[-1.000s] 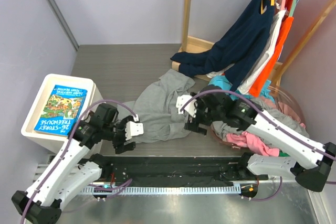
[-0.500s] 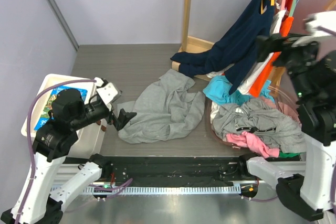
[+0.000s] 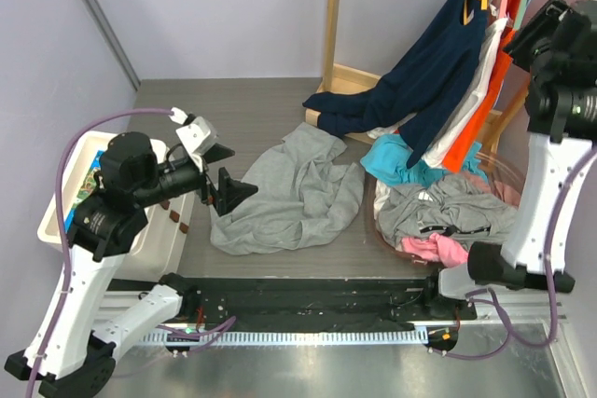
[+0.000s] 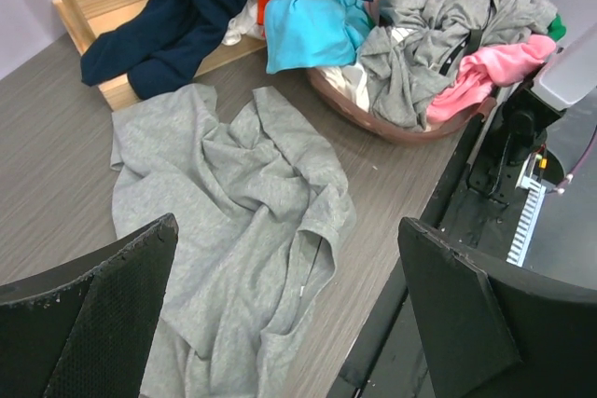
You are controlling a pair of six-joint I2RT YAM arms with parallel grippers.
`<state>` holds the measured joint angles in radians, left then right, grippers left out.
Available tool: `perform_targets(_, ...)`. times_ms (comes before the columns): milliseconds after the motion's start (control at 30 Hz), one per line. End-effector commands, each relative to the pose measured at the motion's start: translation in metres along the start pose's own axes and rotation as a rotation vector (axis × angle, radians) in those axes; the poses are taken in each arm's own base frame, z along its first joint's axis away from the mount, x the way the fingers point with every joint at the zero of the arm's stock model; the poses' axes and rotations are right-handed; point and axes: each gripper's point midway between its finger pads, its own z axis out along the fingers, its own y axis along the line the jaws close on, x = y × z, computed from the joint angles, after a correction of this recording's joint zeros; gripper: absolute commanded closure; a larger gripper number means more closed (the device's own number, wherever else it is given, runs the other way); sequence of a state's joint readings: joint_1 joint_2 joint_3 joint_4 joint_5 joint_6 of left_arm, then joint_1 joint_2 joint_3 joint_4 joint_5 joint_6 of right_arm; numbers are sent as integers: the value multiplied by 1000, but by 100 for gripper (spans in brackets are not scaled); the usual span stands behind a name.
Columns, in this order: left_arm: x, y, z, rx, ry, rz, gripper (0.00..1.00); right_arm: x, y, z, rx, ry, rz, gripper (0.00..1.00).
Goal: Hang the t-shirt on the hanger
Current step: Pick up the hanger from the clothesline.
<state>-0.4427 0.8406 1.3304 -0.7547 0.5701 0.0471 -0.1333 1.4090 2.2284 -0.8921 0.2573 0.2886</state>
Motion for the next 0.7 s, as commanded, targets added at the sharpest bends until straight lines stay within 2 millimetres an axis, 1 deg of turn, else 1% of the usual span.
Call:
perform_targets(0, -17, -12, -11, 22, -97, 21, 0, 25, -27, 14, -10, 130, 65, 54)
perform_targets(33, -12, -12, -11, 23, -89, 16, 0, 18, -50, 15, 26, 112, 66, 54)
perform_targets(67, -11, -13, -11, 23, -89, 16, 0, 13, -43, 7, -64, 105, 53, 54)
perform_targets(100, -10, -15, -14, 24, -95, 20, 0, 19, -55, 8, -64, 122, 44, 52)
perform_targets(133, -8, -15, -14, 24, -93, 22, 0, 18, -71, 6, -42, 117, 48, 52)
perform_targets(167, -8, -15, -14, 23, -95, 23, 0, 22, -63, 5, -141, 132, 28, 52)
perform_targets(200, -7, -14, -13, 22, -95, 26, 0, 34, -67, 8, -149, 165, 28, 51)
perform_targets(267, -5, -14, -11, 28, -93, 23, 0, 47, -70, 14, -183, 210, 24, 48)
perform_targets(300, -6, -14, -11, 30, -96, 23, 0, 55, -67, 19, -227, 240, 15, 45)
perform_targets(333, -5, -14, -10, 33, -92, 19, 0, 58, -65, 23, -250, 250, 17, 43)
perform_targets(367, -6, -14, -9, 37, -95, 21, 0, 57, -62, 24, -276, 252, 11, 43)
perform_targets(400, -5, -14, -9, 37, -93, 20, 0, 57, -54, 24, -327, 258, 13, 41)
perform_targets(433, -6, -14, -9, 39, -97, 22, 0, 57, -53, 27, -343, 259, 15, 41)
perform_targets(467, -6, -14, -8, 37, -98, 22, 0, 50, -49, 29, -359, 234, 6, 41)
perform_targets(500, -4, -13, -7, 39, -96, 19, 0, 47, -45, 30, -380, 226, 20, 41)
perform_targets(567, -4, -13, -5, 40, -96, 19, 0, 40, -46, 37, -378, 202, 20, 40)
perform_targets(600, -2, -12, -5, 41, -95, 18, 0, 39, -47, 40, -372, 201, 22, 41)
perform_targets(633, -2, -13, -5, 42, -95, 18, 0, 41, -51, 47, -360, 209, 35, 40)
perform_targets(667, -2, -12, -4, 45, -94, 18, 0, 38, -50, 48, -361, 203, 34, 41)
